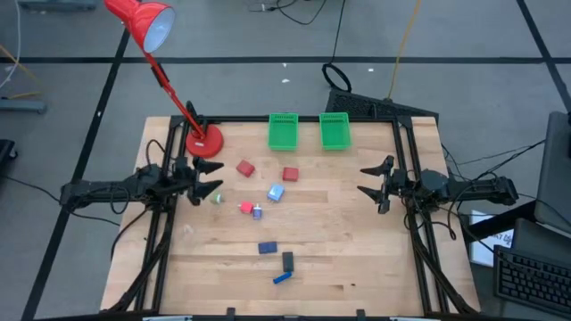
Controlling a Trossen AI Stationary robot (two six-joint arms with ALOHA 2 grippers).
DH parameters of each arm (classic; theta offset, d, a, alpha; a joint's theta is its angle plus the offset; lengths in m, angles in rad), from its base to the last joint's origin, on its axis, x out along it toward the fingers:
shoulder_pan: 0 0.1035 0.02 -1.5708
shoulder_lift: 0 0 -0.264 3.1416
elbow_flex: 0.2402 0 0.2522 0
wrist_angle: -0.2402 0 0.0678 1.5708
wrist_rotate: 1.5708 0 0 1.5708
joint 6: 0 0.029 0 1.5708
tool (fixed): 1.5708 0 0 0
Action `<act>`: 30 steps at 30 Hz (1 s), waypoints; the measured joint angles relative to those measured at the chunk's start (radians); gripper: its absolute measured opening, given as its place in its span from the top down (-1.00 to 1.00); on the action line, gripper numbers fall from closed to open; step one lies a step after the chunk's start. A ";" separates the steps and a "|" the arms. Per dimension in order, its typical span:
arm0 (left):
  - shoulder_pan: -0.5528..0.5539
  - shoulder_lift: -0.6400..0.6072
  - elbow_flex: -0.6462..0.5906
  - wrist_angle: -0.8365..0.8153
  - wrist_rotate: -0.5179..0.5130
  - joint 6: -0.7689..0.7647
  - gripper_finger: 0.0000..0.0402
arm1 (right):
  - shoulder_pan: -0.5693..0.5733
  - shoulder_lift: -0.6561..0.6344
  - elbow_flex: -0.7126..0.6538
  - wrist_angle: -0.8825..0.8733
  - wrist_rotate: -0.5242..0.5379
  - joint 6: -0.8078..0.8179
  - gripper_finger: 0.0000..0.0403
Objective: Pick & Place Office items
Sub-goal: Put the left red charger adapter into the right green basket
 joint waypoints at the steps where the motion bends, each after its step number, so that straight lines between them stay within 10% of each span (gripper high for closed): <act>1: 0.000 0.025 0.006 -0.001 -0.016 -0.001 -0.82 | 0.000 0.000 0.000 0.000 0.000 0.000 -0.31; 16: 0.099 0.598 0.318 -0.401 -0.195 -0.134 -0.82 | 0.000 0.000 0.000 0.000 0.000 0.000 -0.31; 30: 0.167 1.043 0.397 -0.266 -0.276 -0.213 -0.82 | 0.000 0.000 0.000 0.000 0.000 0.000 -0.31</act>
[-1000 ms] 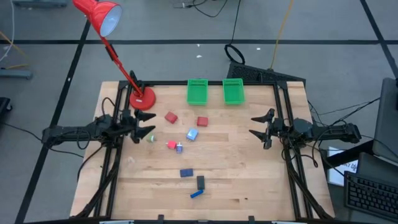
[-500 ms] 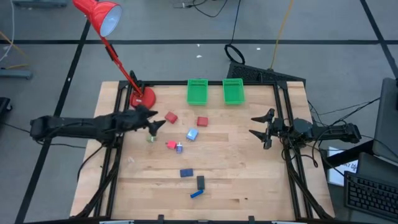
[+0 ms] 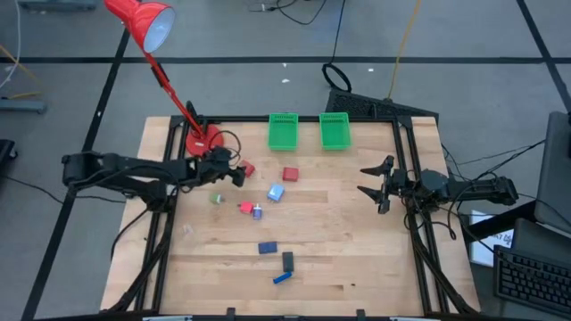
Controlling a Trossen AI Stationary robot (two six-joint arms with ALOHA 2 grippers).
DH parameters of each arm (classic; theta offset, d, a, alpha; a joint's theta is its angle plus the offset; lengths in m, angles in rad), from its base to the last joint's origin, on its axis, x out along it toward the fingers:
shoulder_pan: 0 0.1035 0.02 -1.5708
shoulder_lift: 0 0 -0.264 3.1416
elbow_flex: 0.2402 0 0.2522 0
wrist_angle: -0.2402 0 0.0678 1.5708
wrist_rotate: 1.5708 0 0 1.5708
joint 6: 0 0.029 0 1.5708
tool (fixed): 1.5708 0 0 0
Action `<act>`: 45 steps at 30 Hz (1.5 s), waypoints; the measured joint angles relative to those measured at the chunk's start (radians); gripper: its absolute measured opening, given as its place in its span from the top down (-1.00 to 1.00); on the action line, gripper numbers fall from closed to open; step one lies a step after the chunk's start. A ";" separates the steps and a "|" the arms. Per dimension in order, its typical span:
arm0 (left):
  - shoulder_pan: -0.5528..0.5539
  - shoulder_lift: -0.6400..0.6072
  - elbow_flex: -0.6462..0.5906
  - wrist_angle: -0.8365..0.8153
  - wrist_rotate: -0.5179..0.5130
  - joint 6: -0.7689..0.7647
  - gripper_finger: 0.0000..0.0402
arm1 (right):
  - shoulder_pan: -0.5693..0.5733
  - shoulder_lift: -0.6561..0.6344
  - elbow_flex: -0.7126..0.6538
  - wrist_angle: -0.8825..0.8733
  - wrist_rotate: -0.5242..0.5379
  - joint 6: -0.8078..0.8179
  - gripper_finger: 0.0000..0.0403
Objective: Pick & Place Office items
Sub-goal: Put the left red charger adapter into the right green basket
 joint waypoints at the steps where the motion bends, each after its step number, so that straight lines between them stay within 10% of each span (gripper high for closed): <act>1: 0.000 0.026 0.000 0.020 0.001 0.005 -0.82 | 0.000 0.000 0.000 0.000 0.000 0.000 -0.31; 30: -0.011 0.329 0.000 0.200 0.004 0.108 -0.81 | 0.000 0.000 0.000 0.000 0.000 0.000 -0.31; 45: -0.011 0.330 0.000 0.211 0.002 0.085 -0.28 | 0.000 0.000 0.000 0.000 0.000 0.000 -0.31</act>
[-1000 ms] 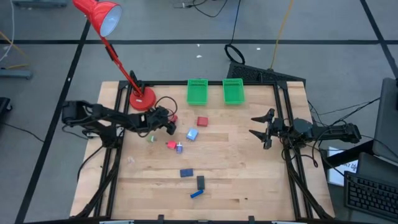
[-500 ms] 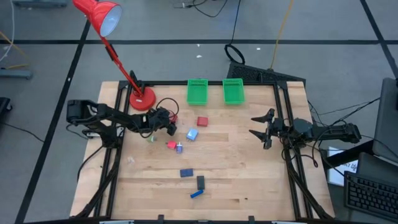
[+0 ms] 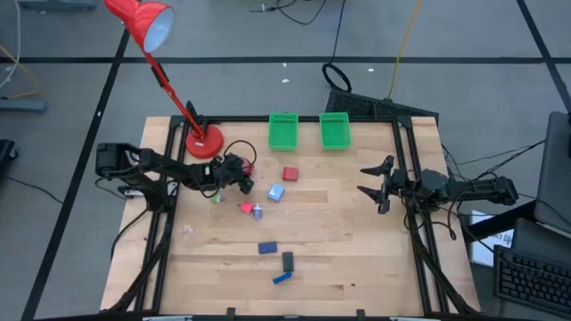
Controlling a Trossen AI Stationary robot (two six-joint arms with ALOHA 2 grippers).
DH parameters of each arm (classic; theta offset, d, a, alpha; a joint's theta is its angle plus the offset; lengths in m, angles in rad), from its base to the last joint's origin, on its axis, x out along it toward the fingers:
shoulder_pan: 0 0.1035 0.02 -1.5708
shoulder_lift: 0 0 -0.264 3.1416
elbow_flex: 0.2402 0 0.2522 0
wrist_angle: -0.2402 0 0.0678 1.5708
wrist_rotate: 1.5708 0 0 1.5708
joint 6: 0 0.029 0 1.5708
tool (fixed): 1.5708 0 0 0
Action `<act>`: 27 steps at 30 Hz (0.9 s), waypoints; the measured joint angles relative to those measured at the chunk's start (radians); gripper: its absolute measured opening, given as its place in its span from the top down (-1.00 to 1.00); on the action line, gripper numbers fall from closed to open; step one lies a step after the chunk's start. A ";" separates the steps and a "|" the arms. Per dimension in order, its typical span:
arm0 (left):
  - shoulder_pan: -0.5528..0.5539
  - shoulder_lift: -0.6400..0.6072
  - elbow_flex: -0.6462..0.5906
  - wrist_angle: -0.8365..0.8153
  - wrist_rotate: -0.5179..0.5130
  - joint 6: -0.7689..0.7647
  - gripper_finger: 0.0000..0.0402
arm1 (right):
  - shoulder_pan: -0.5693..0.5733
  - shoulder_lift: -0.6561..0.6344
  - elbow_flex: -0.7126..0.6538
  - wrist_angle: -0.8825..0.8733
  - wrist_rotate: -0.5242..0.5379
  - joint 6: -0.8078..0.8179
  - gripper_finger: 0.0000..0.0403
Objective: Pick & Place Office items
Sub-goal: Put the left red charger adapter into the right green basket
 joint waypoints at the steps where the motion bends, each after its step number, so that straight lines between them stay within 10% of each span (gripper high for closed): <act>1: 0.000 0.000 0.000 0.007 0.000 0.005 -0.28 | 0.000 0.000 0.000 0.000 0.000 0.000 -0.31; 27: -0.197 -0.307 -0.001 0.376 0.122 0.207 -0.32 | 0.000 0.000 0.000 0.000 0.000 -0.005 -0.31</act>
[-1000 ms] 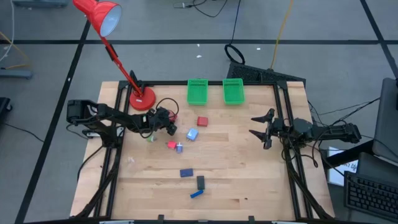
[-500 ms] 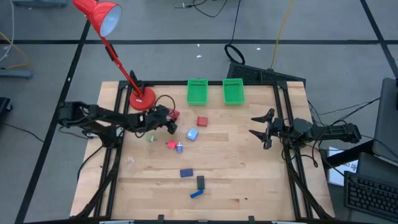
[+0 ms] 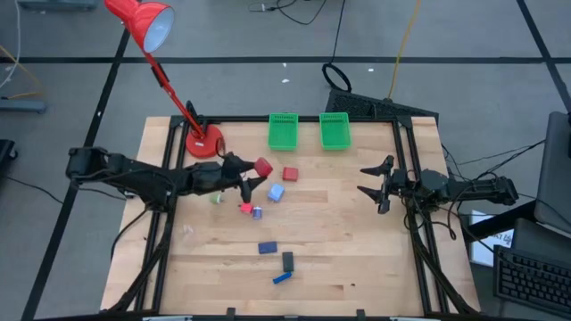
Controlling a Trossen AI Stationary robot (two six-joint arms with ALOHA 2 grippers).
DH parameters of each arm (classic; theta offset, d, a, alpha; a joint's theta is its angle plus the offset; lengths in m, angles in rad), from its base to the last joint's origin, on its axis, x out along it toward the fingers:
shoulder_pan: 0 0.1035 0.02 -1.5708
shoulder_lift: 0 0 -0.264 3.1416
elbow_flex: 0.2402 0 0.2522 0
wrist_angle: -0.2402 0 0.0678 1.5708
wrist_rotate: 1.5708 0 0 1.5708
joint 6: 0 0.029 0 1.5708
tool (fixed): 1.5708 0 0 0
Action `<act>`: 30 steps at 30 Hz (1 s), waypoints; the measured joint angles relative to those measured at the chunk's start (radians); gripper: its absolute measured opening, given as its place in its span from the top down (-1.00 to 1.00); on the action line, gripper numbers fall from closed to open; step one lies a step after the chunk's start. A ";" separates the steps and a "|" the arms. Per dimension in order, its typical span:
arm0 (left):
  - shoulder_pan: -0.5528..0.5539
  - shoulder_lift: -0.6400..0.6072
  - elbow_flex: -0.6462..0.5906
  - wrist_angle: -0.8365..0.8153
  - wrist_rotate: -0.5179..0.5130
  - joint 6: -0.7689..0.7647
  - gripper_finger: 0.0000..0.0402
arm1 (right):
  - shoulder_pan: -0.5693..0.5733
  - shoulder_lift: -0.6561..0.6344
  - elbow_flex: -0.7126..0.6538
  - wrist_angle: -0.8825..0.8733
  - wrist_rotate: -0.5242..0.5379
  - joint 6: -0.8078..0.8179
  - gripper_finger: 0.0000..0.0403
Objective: Pick & Place Office items
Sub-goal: Put the left red charger adapter into the right green basket
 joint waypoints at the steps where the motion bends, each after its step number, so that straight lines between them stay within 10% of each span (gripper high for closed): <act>1: -0.012 0.000 0.000 0.020 0.011 0.000 -0.30 | 0.000 0.000 0.000 0.000 0.000 -0.029 -0.31; 18: -0.142 0.035 0.000 0.210 0.127 -0.176 -0.35 | 0.000 0.000 0.000 0.025 0.000 -0.120 -0.31; 30: -0.178 0.266 0.001 0.429 0.171 -0.266 -0.39 | 0.005 0.006 0.000 0.147 0.081 0.276 -0.31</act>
